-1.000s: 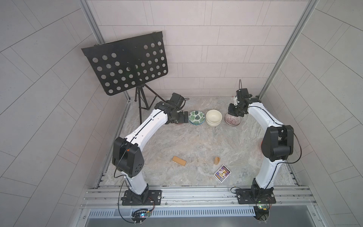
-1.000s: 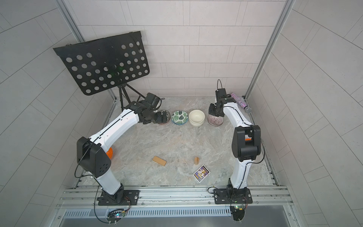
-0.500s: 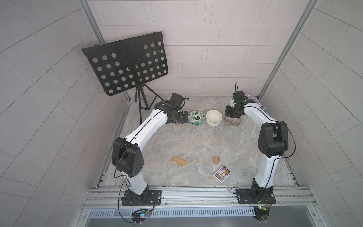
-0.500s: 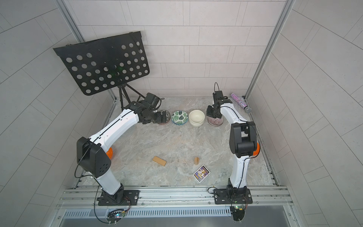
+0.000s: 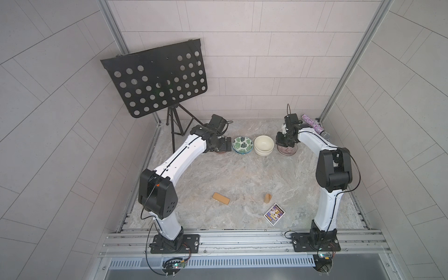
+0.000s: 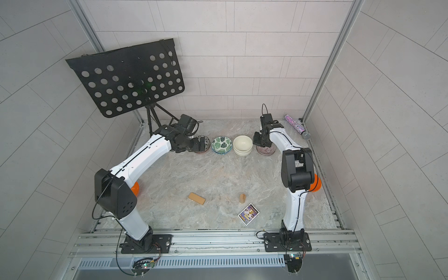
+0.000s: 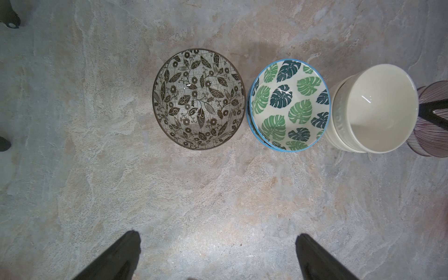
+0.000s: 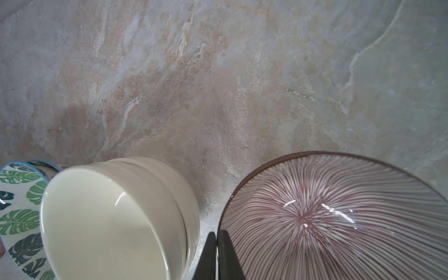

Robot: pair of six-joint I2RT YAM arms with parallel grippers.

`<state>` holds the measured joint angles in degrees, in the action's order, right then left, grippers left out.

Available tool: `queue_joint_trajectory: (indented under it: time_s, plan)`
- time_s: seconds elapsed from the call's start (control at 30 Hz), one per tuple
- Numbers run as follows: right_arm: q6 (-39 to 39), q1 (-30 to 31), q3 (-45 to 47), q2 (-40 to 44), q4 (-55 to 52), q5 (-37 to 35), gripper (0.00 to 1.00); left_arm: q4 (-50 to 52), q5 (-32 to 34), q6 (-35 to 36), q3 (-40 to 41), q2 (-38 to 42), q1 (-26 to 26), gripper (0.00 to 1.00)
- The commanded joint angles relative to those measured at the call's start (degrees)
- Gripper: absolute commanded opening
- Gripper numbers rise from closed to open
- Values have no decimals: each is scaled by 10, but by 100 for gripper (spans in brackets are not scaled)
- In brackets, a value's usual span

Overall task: Stack the bowls
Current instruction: Adjust the bowl on the bowl, then move the bowl to the center of the board.

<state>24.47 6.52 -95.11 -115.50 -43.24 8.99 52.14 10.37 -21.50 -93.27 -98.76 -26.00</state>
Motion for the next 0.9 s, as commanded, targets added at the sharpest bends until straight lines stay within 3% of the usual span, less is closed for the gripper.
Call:
queue_joint_trajectory:
  time_s: [0.0, 0.23, 0.33, 0.4, 0.47, 0.57, 0.7, 0.87]
  plan:
    - [-2, 3, -11, 21, -2, -15, 9, 10, 1, 6, -12, 4, 5, 100]
    - [-6, -7, -14, 58, -16, -29, 12, 10, 0, 7, -12, 5, 4, 100]
    - [2, -30, 5, 95, -18, -36, 22, 10, -1, 7, -13, 6, 5, 100]
    - [18, -57, 36, 133, -23, -60, 34, 9, -9, 7, -13, 5, 5, 100]
    - [40, -81, 72, 178, -33, -89, 39, 7, -16, 8, -15, 5, 5, 100]
    - [74, -134, 133, 231, -54, -124, 43, 6, -29, 9, -19, 4, 5, 100]
    - [105, -228, 211, 300, -74, -117, 45, 2, -53, 8, -19, 8, 5, 100]
    - [134, -298, 289, 358, -78, -133, 46, 1, -76, 8, -20, 7, 4, 100]
